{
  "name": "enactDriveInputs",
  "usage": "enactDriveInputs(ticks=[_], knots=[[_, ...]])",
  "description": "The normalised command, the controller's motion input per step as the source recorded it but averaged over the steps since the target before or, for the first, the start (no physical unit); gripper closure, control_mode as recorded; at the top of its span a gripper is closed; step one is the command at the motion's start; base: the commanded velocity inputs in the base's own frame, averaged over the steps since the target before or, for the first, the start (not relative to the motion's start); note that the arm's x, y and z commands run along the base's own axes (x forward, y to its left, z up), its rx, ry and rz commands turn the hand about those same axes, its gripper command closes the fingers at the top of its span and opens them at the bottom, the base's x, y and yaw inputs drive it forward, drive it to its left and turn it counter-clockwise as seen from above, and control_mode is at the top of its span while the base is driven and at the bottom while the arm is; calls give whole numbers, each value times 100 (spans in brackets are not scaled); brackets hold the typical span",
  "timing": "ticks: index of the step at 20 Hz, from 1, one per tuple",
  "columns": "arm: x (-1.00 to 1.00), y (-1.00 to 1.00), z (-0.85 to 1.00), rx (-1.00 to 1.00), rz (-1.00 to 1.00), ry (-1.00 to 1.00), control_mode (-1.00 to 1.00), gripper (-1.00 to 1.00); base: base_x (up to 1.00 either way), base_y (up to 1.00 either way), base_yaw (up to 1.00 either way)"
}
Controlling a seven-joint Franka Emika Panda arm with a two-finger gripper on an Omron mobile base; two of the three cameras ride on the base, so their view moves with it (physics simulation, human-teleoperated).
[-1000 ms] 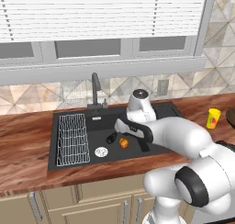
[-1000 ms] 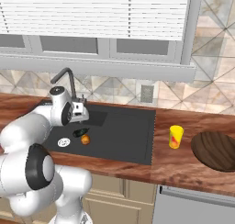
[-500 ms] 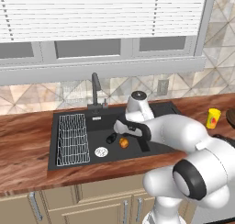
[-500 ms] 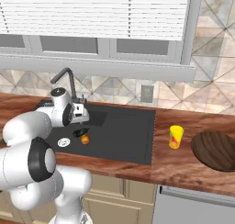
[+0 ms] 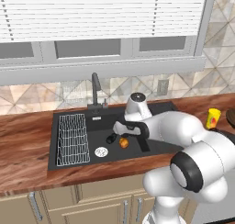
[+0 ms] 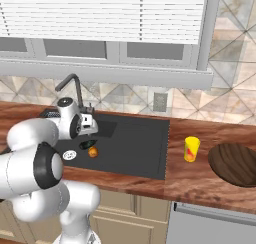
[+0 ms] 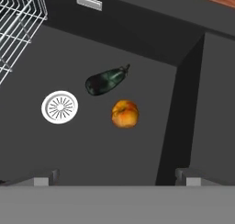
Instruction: Remove the eggplant and peach from the sink. Then move the bowl and cup from the counter to the sink for washing.
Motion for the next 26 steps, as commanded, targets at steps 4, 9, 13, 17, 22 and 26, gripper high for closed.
enactDriveInputs(ticks=[4, 9, 13, 17, 22, 26], knots=[[12, 1, -10, 0, 0, 0, -100, -100, 0, 0, 0], [11, 0, -11, 0, 0, 0, -100, -100, 0, 0, 0], [9, 2, -12, 0, 0, 0, -100, -100, 0, 0, 0], [7, 3, -13, -3, 0, -1, -100, -100, 0, 0, 0], [7, 1, -13, -2, 1, 0, -100, -100, 0, 0, 0], [2, 1, -11, -4, 4, 0, -100, -100, 0, 0, 0]])
